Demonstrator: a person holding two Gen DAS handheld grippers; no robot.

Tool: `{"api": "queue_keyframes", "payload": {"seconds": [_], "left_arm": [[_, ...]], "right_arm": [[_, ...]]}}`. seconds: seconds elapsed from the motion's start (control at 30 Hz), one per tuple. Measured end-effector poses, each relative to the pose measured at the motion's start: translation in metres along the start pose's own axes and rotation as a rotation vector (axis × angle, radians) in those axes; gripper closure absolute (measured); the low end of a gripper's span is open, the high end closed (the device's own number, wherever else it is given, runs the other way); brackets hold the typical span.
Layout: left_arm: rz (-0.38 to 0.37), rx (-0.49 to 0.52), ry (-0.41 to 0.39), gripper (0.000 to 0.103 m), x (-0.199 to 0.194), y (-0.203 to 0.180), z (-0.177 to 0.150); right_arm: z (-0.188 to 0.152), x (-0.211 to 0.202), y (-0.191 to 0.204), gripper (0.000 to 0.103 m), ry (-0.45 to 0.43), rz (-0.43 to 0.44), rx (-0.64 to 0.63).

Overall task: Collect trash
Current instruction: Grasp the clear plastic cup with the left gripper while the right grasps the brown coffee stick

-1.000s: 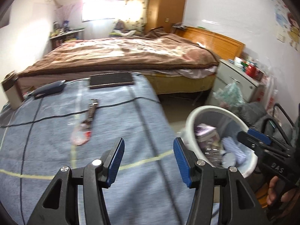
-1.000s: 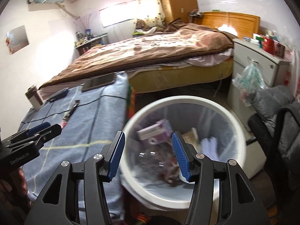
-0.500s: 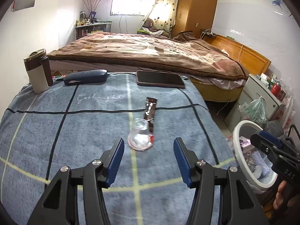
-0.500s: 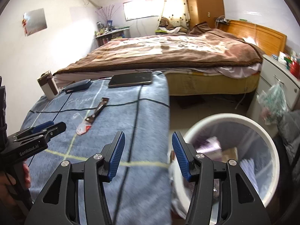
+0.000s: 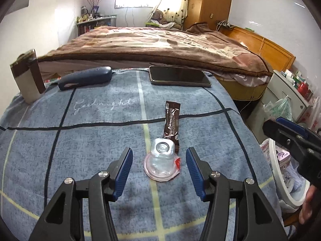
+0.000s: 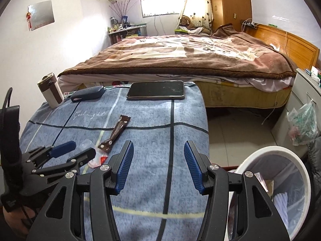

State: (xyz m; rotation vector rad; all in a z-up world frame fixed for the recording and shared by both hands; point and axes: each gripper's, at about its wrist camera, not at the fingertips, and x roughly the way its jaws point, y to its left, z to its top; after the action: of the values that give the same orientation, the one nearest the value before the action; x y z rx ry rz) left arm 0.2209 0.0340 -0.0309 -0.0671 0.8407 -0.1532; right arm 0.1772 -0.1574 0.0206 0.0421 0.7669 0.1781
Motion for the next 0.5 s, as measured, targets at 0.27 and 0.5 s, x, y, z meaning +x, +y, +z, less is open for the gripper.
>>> {"api": "queue_keyframes", "payload": {"seconds": [0.27,0.5], "left_arm": [[-0.006,-0.026,0.014,0.047,0.012,0.006,0.001],[-0.024,-0.04,0.026,0.072,0.02,0.01,-0.001]], "right_arm": [[0.007,0.011,0.011,0.049,0.018,-0.015,-0.02],[0.011,0.02,0.018,0.049,0.035,-0.022,-0.027]]}}
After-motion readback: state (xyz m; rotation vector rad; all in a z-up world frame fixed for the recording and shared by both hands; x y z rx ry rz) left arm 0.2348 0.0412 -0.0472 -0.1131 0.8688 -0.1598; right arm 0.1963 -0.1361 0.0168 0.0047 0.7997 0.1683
